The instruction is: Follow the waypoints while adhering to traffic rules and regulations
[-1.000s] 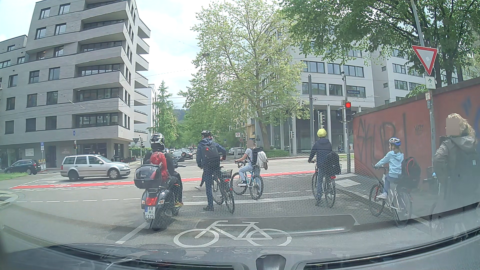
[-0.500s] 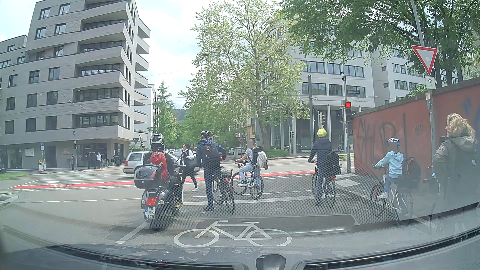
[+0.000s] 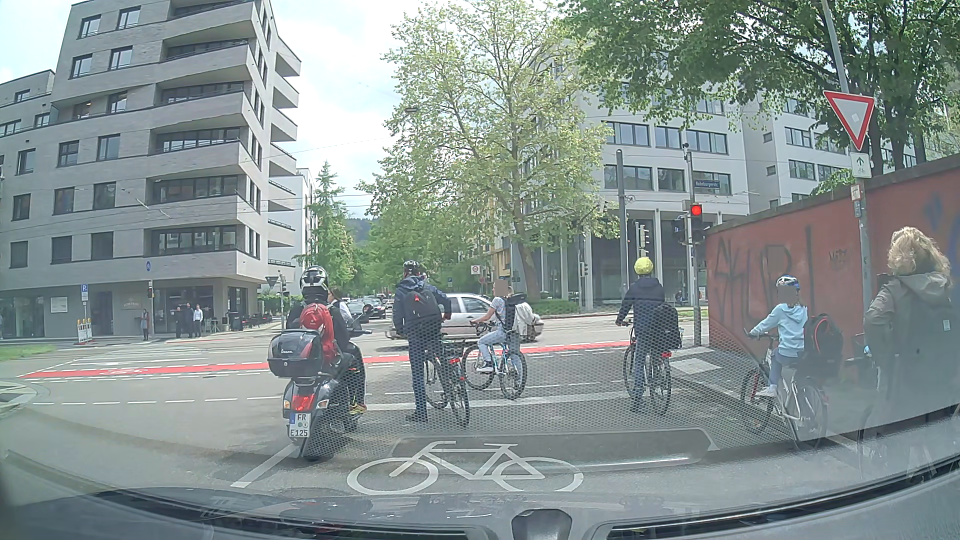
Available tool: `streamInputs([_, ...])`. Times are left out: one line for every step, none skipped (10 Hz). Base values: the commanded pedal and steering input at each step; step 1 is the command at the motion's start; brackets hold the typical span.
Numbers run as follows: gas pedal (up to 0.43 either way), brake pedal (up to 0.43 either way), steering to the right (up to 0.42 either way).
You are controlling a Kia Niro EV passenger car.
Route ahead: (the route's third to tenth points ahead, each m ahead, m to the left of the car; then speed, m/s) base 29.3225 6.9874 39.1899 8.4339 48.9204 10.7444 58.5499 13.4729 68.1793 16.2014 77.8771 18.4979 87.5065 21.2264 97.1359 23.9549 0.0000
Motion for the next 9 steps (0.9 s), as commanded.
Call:
streamInputs([0.000, 0.262, -0.016])
streamInputs([0.000, 0.274, -0.016])
streamInputs([0.000, 0.268, -0.016])
streamInputs([0.000, 0.262, -0.016])
streamInputs([0.000, 0.268, -0.016])
streamInputs([0.000, 0.268, -0.017])
streamInputs([0.000, 0.262, -0.016])
streamInputs([0.000, 0.268, -0.017])
streamInputs([0.000, 0.268, -0.016])
